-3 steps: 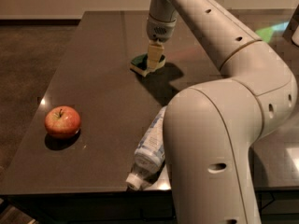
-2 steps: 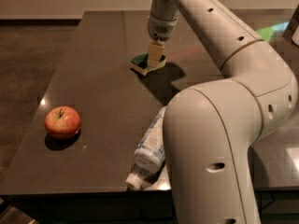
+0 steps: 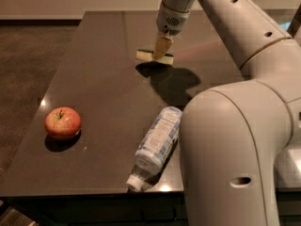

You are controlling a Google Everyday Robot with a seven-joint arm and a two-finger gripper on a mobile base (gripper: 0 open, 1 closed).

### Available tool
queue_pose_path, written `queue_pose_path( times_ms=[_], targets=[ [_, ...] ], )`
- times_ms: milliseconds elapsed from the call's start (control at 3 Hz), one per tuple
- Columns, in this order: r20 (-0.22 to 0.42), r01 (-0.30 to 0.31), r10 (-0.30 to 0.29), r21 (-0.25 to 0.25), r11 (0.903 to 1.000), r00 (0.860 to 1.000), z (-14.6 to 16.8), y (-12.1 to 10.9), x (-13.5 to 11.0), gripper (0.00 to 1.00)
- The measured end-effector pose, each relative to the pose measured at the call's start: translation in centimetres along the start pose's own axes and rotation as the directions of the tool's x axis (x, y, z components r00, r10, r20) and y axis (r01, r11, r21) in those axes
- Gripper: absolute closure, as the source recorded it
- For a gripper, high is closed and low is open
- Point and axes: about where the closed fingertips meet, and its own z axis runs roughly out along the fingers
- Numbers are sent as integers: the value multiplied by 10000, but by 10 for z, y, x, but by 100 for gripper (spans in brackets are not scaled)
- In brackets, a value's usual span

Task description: Pick sponge

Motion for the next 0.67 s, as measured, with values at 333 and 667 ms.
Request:
queue_pose_path(
  times_ms=[333, 667],
  targets=[
    [551, 191, -194, 53, 9998, 9983, -30, 15, 1, 100],
    [1132, 319, -334, 150, 9994, 9930, -60, 30, 4, 100]
  ],
)
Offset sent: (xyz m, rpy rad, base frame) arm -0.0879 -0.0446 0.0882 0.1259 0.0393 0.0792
